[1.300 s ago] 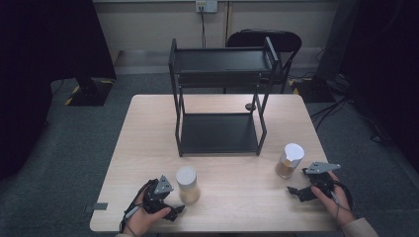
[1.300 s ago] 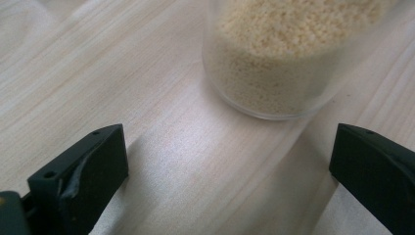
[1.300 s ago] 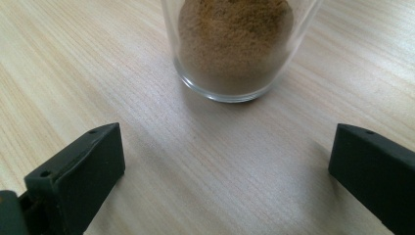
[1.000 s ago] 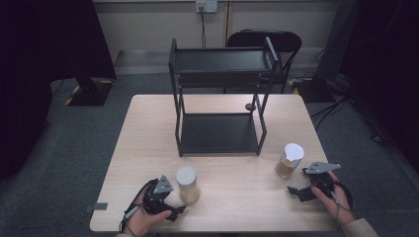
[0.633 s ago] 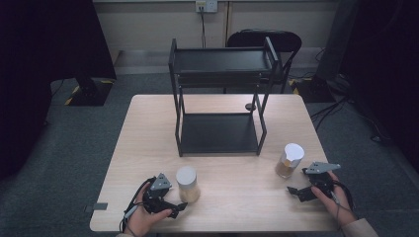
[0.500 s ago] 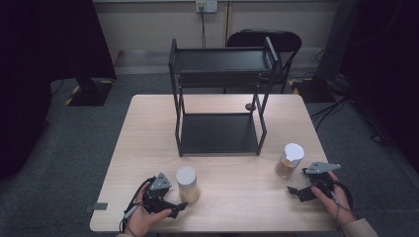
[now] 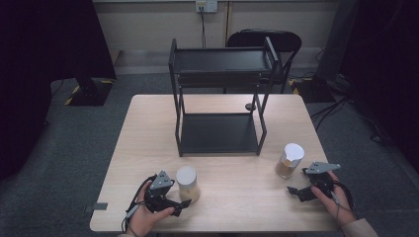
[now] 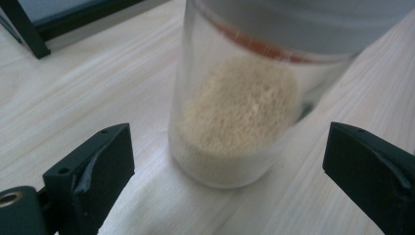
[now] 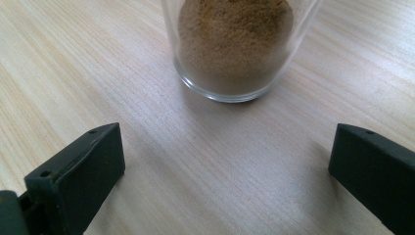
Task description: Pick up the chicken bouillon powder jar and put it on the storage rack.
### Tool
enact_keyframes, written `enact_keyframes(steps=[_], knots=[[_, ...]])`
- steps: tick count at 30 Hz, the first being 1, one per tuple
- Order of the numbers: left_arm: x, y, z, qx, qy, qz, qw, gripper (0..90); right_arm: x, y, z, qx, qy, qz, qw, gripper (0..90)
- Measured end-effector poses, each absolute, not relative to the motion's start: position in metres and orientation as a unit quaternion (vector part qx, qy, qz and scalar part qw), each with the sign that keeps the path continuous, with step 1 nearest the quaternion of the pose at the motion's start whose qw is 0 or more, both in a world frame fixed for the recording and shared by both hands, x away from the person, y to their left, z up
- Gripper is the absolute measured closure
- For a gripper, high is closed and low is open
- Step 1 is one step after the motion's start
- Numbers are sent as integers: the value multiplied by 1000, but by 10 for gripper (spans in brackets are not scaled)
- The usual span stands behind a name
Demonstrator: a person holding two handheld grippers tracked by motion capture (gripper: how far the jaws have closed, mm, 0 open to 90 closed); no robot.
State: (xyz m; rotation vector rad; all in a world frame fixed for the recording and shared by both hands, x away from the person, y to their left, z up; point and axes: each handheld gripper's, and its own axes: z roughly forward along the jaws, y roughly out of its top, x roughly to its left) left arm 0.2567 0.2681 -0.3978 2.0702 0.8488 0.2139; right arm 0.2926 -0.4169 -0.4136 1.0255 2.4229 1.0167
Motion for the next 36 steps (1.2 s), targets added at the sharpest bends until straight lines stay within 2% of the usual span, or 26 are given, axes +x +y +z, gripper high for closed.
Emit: enact_keyframes(steps=[9,22,36], knots=[[259,263,-396,822,341,81,448,43,293,-417,-414,359,848,356,160,0],[265,254,-393,813,341,79,465,102,293,-417,-414,359,848,356,160,0],[268,246,-393,804,333,99,483,216,293,-417,-414,359,848,356,160,0]])
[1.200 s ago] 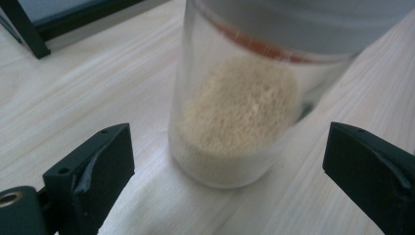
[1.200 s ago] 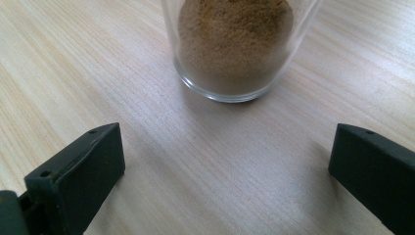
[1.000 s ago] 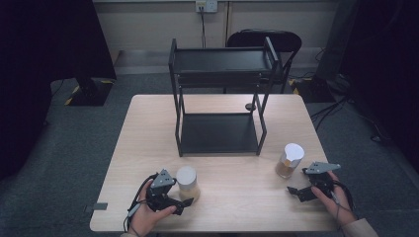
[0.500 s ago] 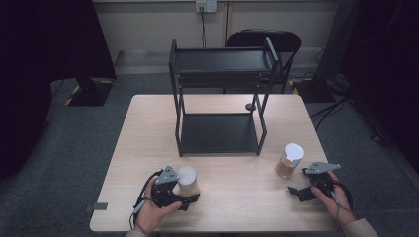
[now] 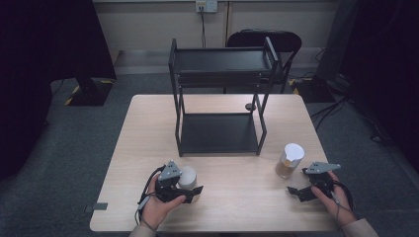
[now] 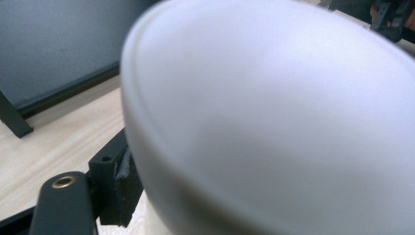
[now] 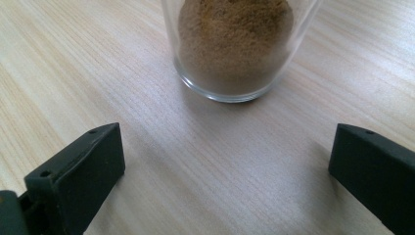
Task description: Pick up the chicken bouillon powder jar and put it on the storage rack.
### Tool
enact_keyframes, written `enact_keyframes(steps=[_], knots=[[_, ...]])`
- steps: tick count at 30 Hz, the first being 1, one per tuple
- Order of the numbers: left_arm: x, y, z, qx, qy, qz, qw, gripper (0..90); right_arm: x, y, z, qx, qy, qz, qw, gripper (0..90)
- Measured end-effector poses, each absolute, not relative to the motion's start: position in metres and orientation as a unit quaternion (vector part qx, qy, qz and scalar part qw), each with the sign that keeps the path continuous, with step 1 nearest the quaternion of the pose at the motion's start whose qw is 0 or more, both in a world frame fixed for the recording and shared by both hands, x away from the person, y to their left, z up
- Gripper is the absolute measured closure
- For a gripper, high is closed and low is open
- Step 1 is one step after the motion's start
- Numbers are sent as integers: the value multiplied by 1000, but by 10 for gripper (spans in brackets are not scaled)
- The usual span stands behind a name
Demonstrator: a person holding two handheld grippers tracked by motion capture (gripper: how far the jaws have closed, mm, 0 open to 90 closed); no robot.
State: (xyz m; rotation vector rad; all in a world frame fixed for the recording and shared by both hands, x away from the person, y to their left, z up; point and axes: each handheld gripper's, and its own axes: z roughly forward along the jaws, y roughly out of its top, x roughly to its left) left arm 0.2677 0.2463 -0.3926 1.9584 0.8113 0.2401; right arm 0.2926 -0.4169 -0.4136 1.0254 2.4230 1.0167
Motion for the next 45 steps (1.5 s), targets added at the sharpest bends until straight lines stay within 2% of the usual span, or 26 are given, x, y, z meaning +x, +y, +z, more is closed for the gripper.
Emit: enact_keyframes(steps=[8,13,25,35,45], knots=[[267,242,-392,805,326,116,482,301,293,-417,-414,359,848,356,160,0],[263,234,-384,820,311,140,459,343,293,-417,-414,359,848,356,160,0],[270,237,-384,811,327,128,468,352,293,-417,-414,359,848,356,160,0],[290,233,-367,811,335,100,469,353,293,-417,-414,359,848,356,160,0],[307,225,-359,811,332,94,472,354,293,-417,-414,359,848,356,160,0]])
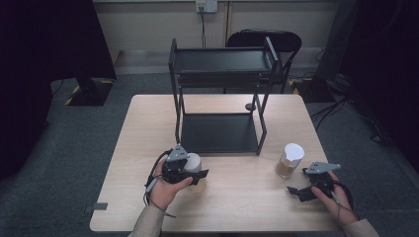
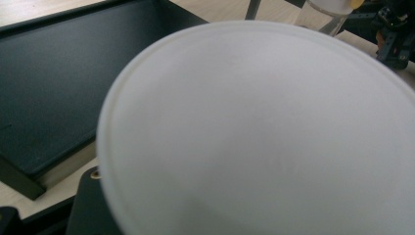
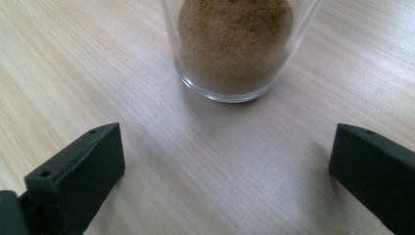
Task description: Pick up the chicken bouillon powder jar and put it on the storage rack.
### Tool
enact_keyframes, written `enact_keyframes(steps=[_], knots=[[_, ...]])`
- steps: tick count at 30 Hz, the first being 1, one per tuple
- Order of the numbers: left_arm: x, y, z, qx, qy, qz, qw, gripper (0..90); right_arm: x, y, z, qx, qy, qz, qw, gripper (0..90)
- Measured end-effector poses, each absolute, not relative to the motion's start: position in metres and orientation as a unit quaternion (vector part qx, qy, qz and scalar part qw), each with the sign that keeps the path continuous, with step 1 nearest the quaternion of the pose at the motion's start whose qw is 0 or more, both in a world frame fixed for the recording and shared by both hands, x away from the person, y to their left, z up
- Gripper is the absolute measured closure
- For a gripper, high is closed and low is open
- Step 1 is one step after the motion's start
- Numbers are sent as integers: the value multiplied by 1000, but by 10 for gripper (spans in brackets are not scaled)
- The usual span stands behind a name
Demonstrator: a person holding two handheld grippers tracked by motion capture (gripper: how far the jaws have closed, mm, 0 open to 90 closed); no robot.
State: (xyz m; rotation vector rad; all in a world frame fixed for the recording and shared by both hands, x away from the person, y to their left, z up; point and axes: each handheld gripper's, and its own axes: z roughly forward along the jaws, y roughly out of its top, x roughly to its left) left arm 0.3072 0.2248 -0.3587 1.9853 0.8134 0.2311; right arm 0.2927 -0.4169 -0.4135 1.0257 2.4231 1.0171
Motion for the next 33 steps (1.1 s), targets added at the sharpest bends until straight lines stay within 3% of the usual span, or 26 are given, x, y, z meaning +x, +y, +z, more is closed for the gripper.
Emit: enact_keyframes(steps=[33], knots=[[354,205,-322,810,328,96,477,356,293,-417,-414,359,848,356,159,0]])
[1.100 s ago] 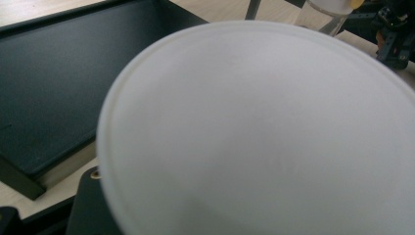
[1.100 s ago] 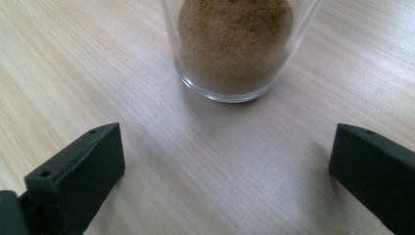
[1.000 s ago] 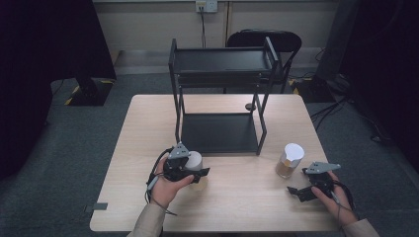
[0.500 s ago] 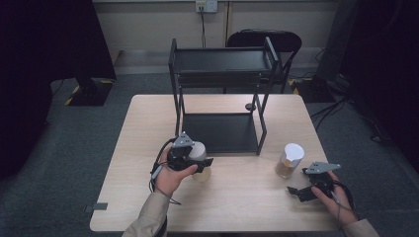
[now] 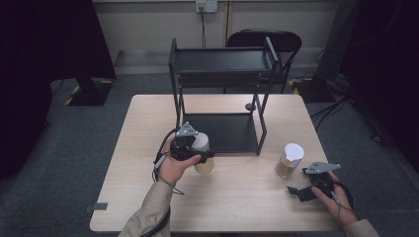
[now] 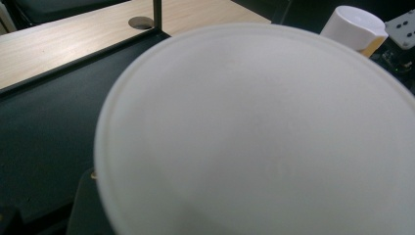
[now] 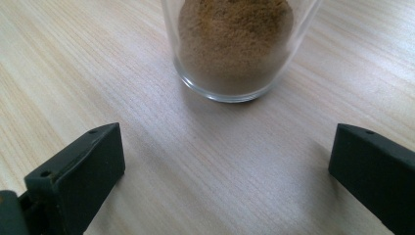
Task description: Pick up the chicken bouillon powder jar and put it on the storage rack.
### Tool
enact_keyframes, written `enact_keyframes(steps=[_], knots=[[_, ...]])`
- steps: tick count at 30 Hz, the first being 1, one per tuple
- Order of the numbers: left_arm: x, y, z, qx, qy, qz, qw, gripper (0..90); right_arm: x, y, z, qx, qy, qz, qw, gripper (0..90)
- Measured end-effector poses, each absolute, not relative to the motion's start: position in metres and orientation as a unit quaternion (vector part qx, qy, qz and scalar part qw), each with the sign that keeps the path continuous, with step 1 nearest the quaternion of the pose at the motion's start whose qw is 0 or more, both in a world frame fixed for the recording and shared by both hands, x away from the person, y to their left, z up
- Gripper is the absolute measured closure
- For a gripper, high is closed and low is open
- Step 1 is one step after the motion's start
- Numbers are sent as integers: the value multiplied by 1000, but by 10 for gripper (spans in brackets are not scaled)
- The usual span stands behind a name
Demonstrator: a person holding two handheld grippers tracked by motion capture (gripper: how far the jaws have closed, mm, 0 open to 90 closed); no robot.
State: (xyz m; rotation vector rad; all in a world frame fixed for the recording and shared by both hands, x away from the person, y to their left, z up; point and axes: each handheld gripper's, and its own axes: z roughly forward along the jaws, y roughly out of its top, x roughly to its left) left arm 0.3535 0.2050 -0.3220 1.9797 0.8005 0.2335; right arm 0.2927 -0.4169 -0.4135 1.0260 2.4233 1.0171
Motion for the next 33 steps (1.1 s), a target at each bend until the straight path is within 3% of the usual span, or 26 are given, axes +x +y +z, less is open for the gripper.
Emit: enact_keyframes(steps=[33], knots=[[384,180,-256,817,319,120,465,357,293,-417,-414,359,848,356,160,0]])
